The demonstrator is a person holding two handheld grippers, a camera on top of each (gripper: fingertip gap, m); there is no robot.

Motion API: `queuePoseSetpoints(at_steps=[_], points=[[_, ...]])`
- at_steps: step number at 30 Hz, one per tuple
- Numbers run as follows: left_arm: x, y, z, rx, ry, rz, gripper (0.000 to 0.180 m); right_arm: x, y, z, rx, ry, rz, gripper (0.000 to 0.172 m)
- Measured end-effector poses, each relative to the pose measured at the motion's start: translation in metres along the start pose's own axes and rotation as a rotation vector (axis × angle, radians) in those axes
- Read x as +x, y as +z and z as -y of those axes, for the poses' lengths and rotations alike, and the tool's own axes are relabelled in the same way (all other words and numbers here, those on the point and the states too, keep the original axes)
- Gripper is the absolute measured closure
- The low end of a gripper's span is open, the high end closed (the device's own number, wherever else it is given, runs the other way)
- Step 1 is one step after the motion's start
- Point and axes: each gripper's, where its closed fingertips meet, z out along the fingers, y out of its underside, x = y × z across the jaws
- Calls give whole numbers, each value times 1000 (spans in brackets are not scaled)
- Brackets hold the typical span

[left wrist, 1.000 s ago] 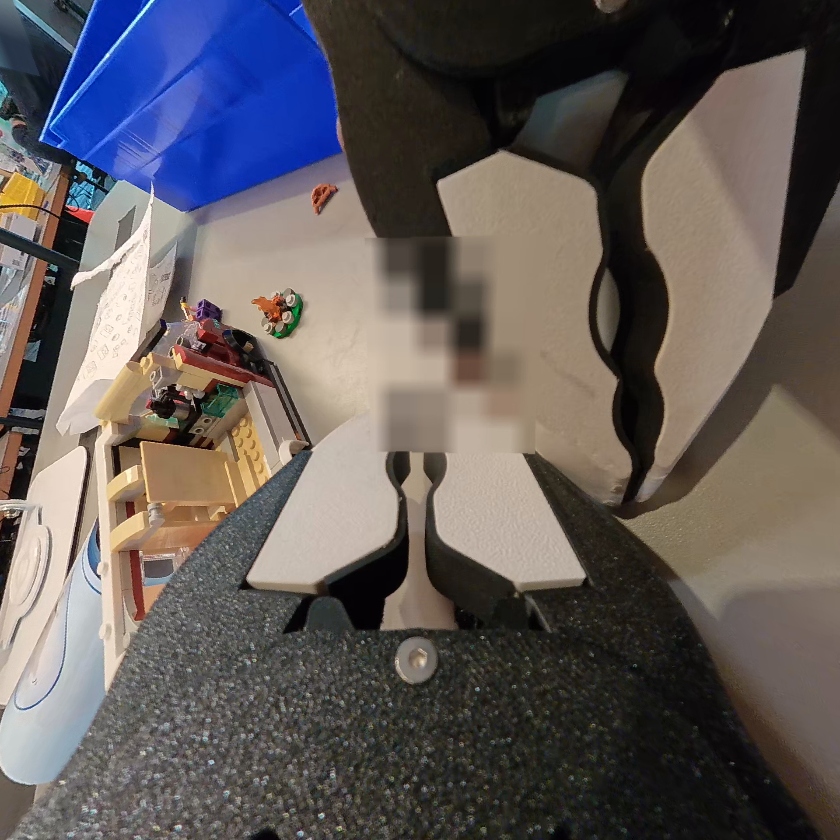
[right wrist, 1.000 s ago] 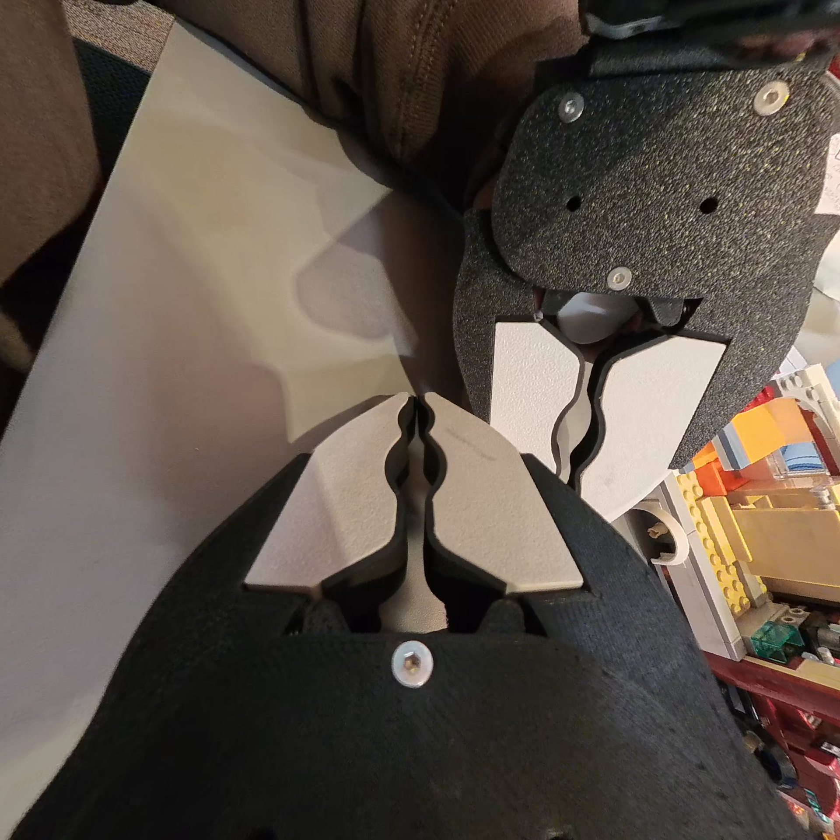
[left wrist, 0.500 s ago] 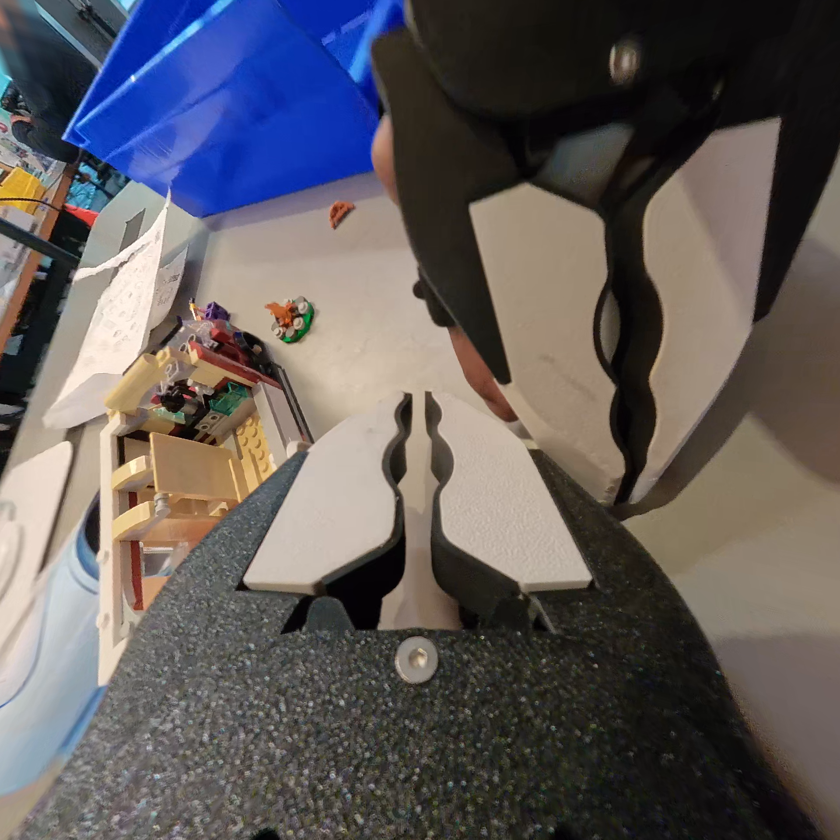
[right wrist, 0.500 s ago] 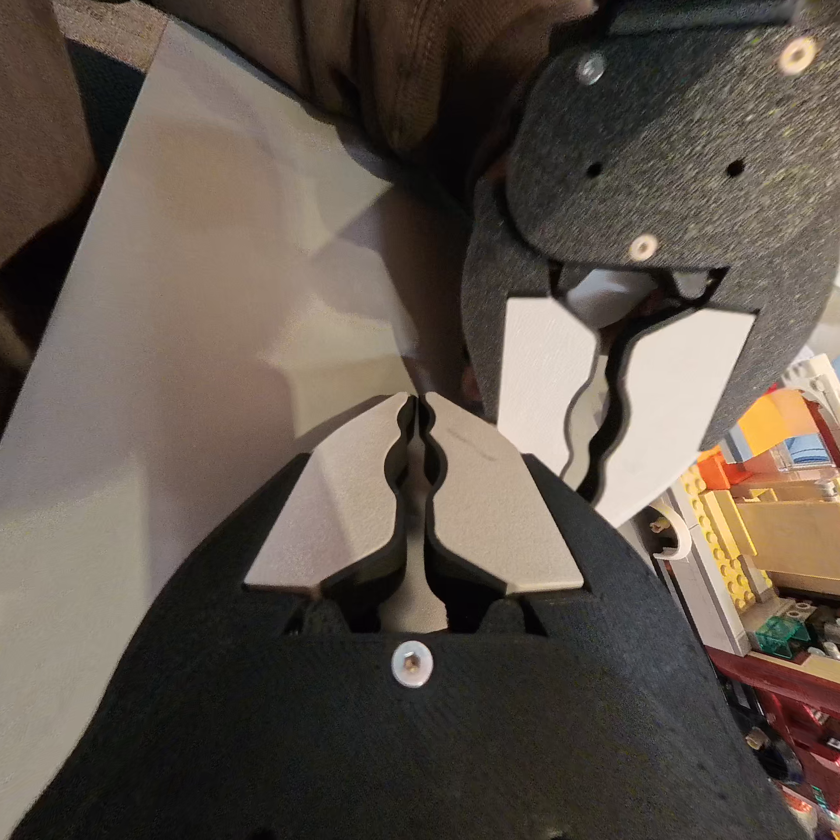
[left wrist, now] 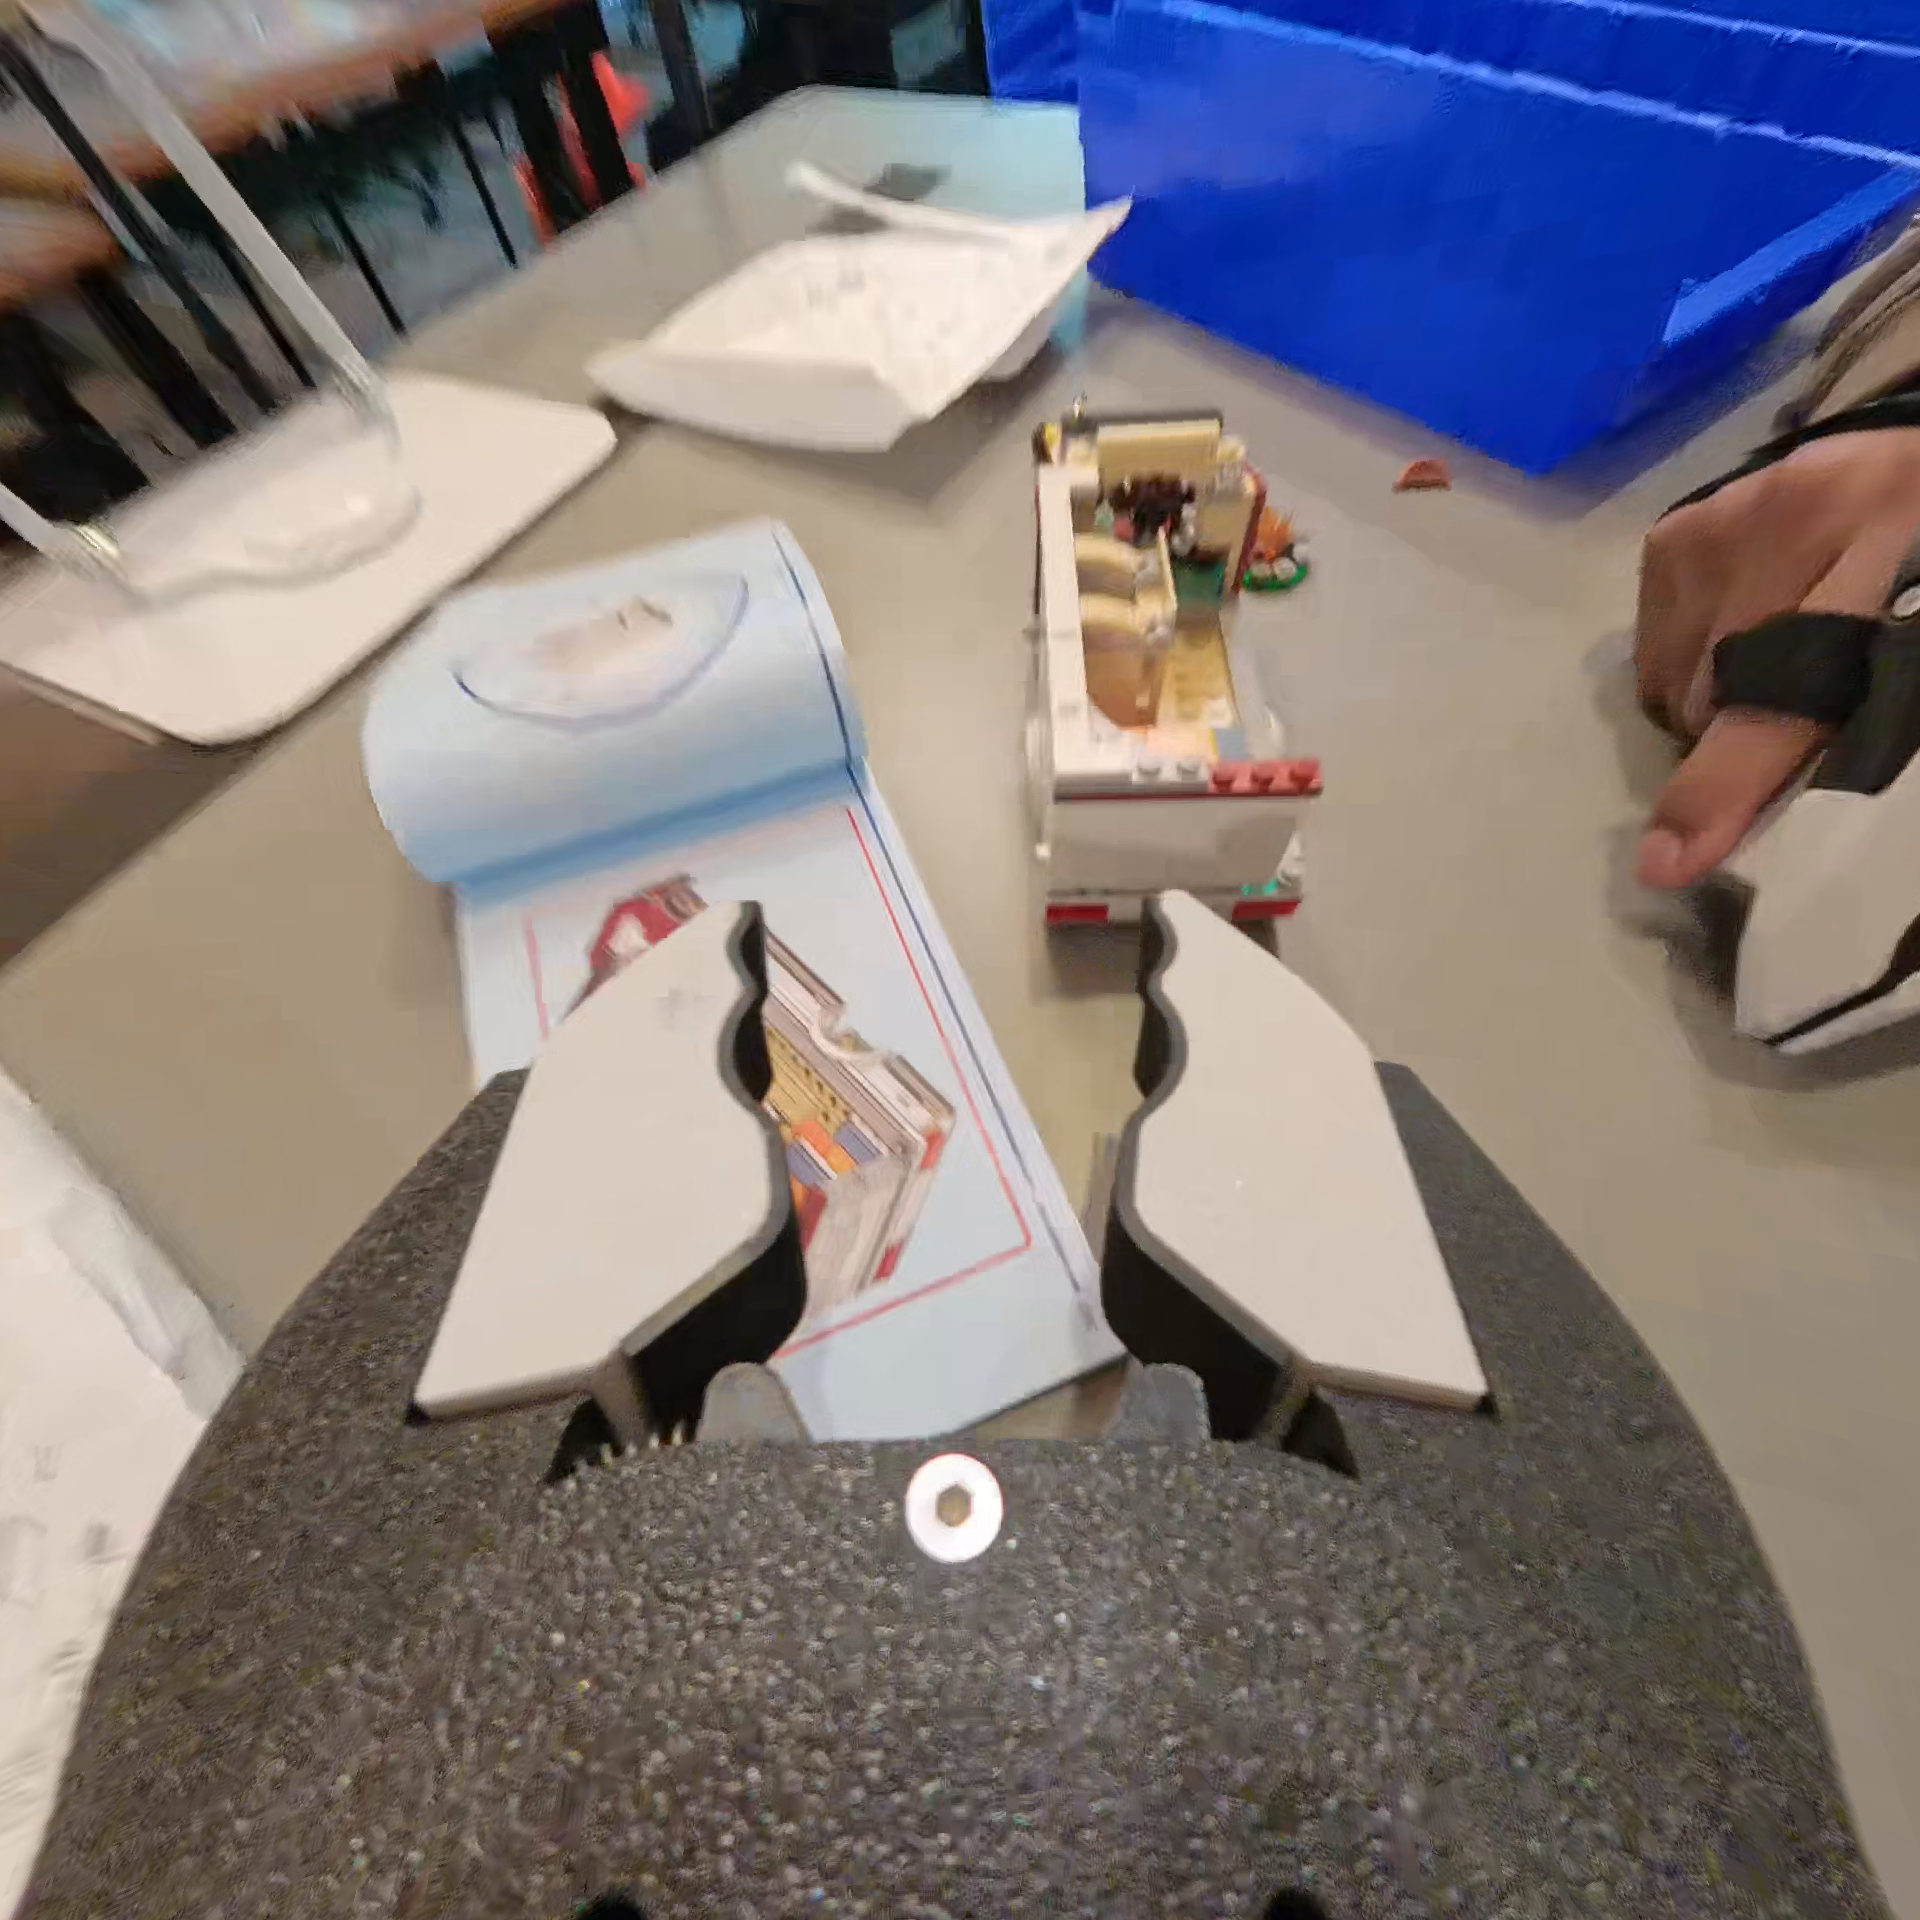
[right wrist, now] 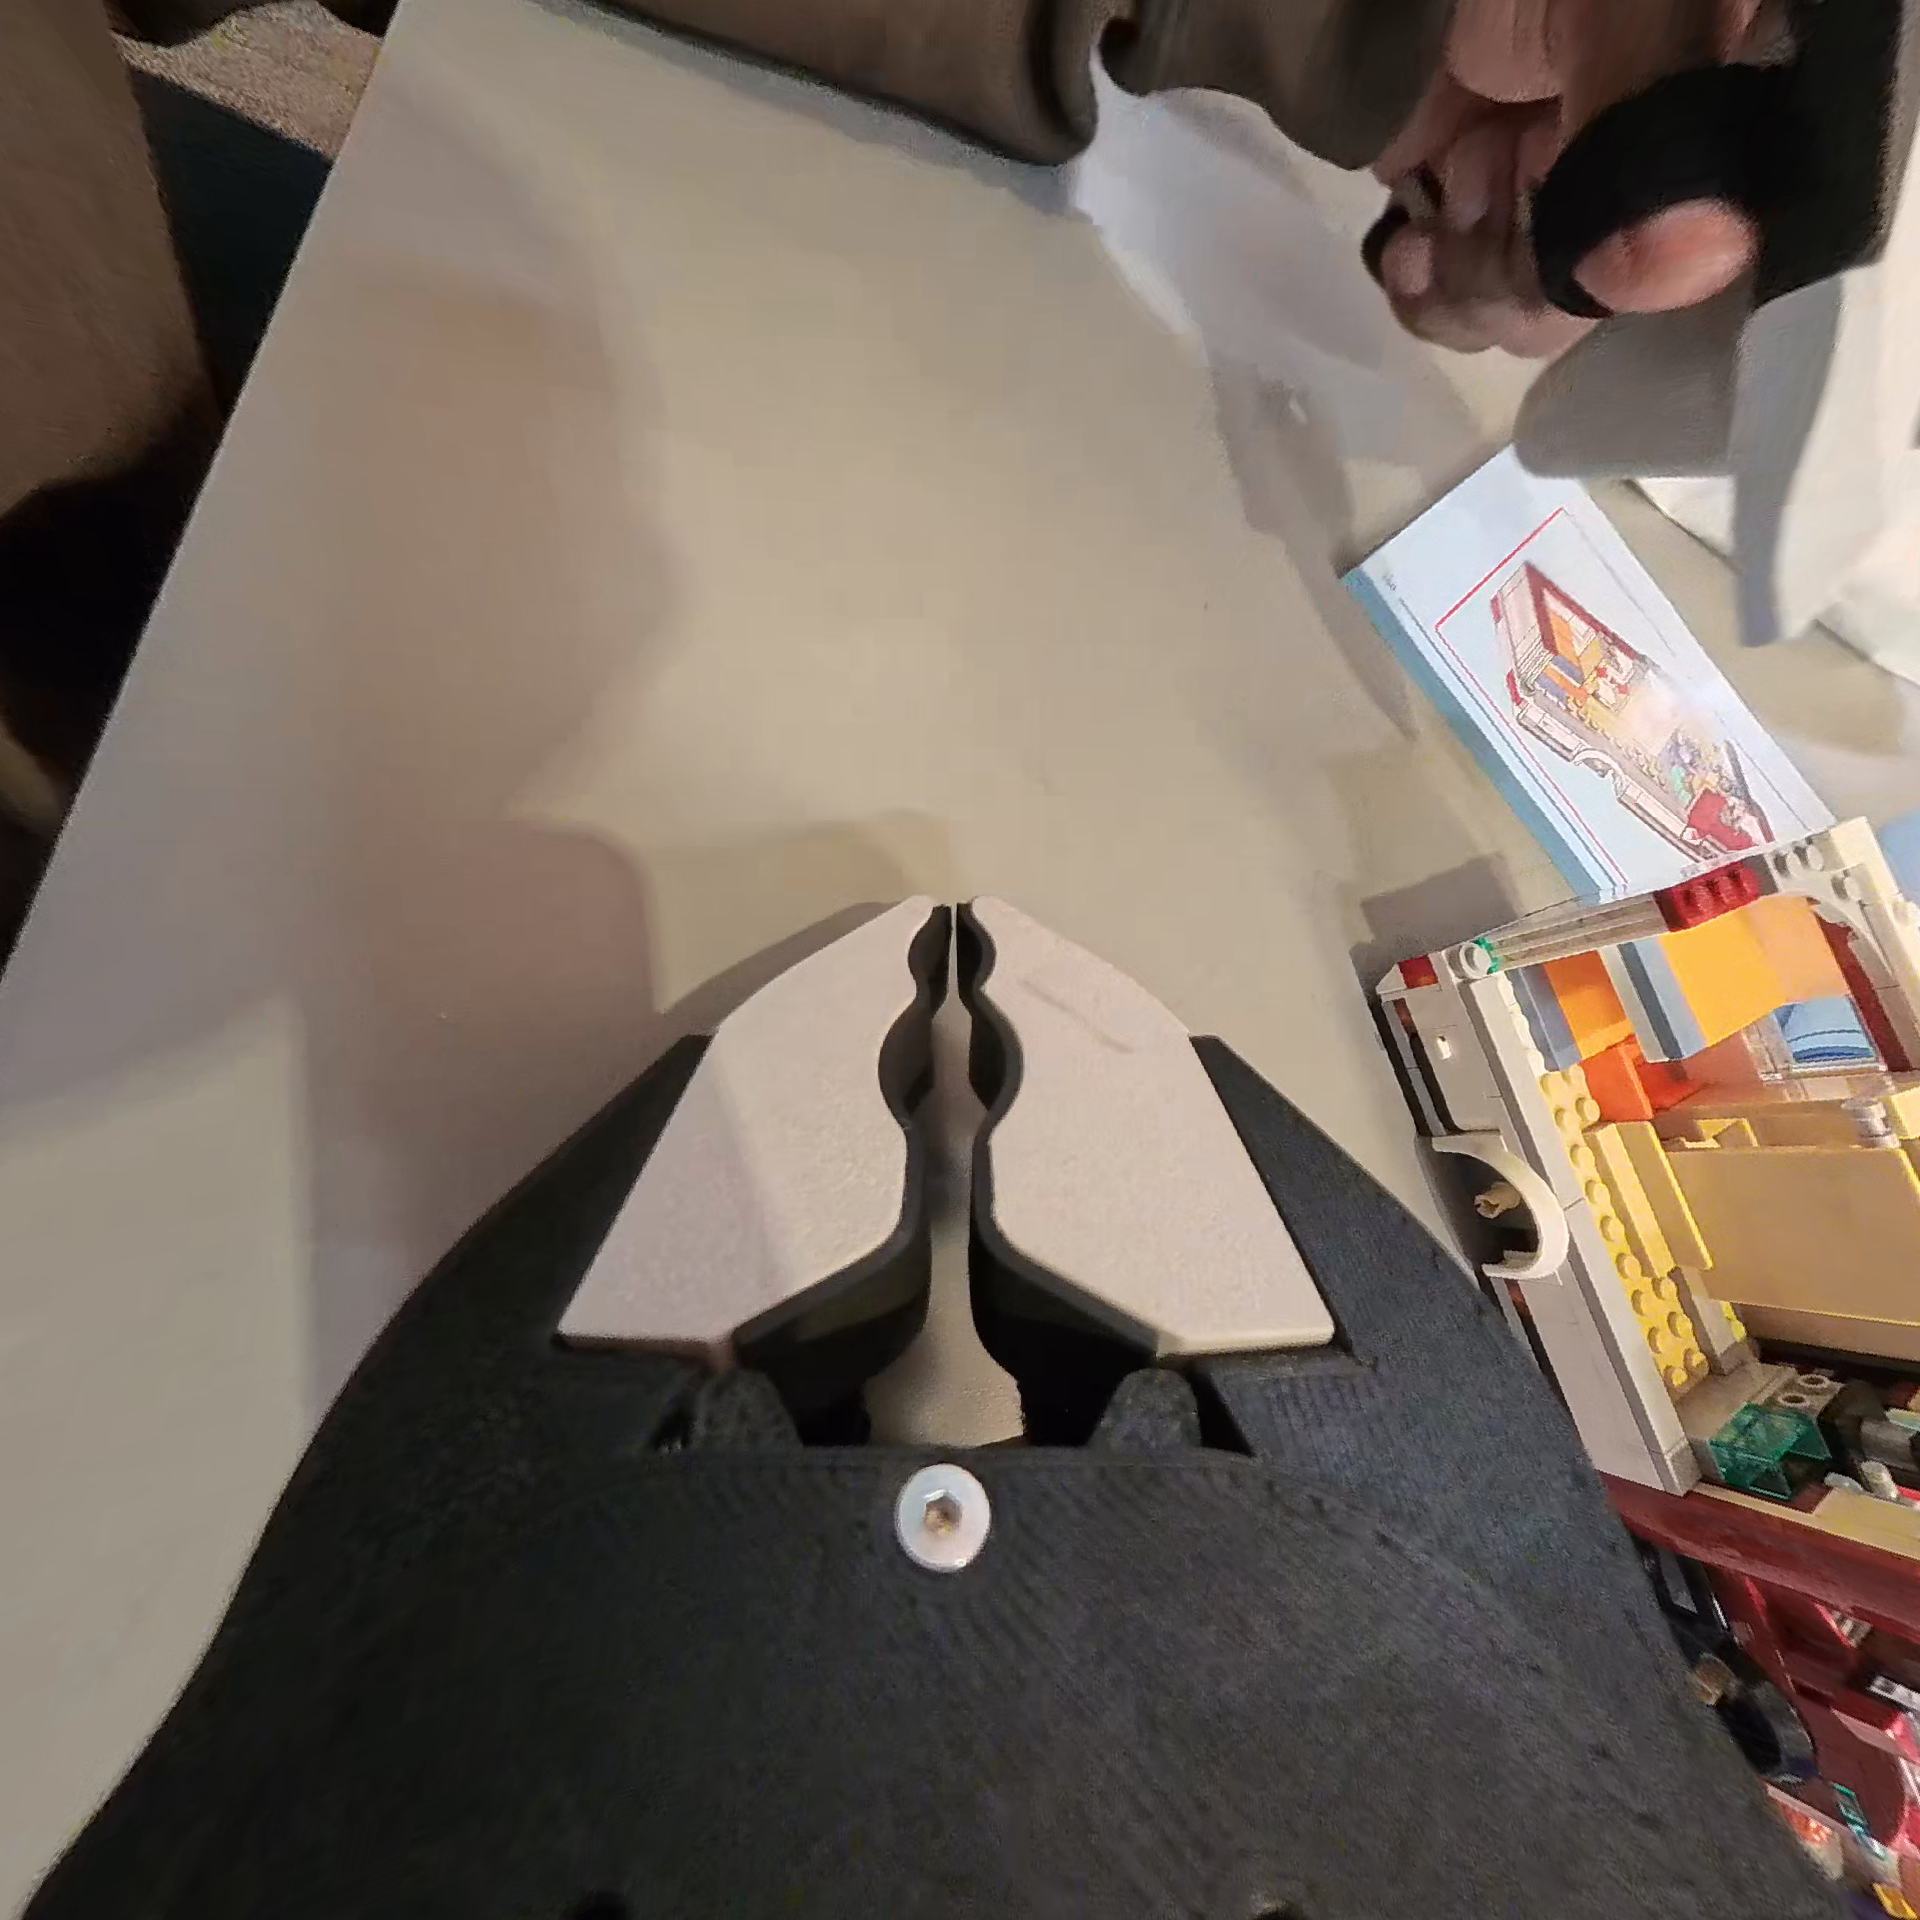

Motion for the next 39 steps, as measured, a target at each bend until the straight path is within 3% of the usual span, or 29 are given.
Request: queuePoseSetpoints(at_steps=[5,11,18,23,29,35,39], points=[[20,26,-4,-44,-86,-75,93,0,0,0,-1,5,4,171],[40,54,-6,-119,-57,-35,92,0,0,-1,-3,8,7,172],[52,62,-13,-169,38,-24,116,1,0,-1,-2,6,6,172],[65,60,-11,-222,106,-20,115,1,0,-1,-2,6,6,172],[96,61,-7,-218,163,-131,117,1,0,-1,-2,3,4,172],[75,39,3,-134,144,-126,106,1,0,-1,-1,0,1,172],[24,13,4,-90,69,20,102,1,0,-1,-1,-5,-3,172]])
